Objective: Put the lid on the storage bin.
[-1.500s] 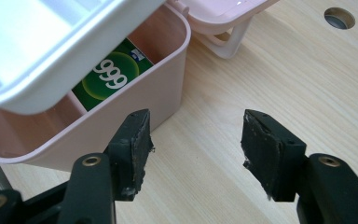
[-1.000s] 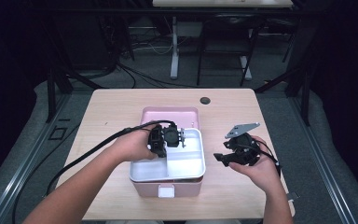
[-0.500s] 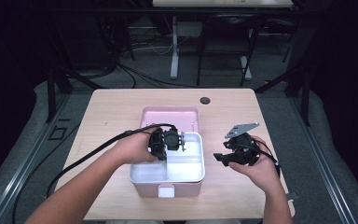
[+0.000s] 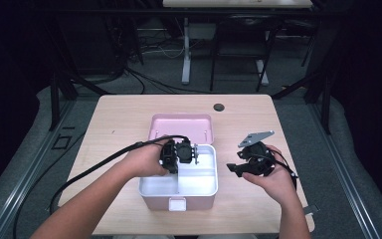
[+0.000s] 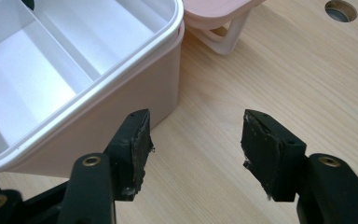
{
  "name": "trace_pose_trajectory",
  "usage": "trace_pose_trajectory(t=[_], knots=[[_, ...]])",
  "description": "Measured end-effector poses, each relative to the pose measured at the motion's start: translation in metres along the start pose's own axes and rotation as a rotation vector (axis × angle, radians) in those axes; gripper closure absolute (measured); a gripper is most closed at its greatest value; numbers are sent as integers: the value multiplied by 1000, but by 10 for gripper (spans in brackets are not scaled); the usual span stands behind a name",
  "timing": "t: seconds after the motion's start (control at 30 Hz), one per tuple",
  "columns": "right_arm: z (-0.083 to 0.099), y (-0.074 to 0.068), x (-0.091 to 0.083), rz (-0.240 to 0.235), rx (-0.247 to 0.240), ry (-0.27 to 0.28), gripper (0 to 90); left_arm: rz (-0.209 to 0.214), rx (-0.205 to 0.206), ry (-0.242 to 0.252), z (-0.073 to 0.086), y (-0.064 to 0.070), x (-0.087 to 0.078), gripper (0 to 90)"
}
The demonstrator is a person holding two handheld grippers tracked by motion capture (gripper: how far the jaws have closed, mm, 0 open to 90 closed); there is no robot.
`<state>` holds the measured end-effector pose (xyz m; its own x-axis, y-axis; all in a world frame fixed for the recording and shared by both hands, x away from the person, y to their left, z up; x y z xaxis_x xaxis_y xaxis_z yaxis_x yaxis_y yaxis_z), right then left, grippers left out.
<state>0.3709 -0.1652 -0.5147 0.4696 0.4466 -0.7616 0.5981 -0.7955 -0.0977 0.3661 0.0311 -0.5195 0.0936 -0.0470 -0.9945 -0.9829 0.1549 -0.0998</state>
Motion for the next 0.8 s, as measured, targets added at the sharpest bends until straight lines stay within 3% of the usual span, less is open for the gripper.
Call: trace_pose_trajectory(t=[0.4,0.63,0.73,0.8], knots=[[-10,1,9,15,35,12,416,0,-24,39,2,0,6,874],[-31,7,12,50,65,29,416,-32,-61,32,2,2,9,854],[-36,9,13,60,68,25,415,-20,-75,55,3,2,9,854],[-42,12,18,52,98,16,415,-14,-92,73,4,1,9,853]])
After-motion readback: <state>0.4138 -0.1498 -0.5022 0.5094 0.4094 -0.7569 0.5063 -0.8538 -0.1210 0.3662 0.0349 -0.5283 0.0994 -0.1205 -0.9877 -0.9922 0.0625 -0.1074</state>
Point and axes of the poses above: each handheld gripper's, and its own axes: x roughly forward along the jaws, z roughly out of its underside, y roughly to its right, the point moved 9 cm from there along x, roughly forward along the jaws, and after that the axes turned 10 degrees about x, right-handed, at the moved point
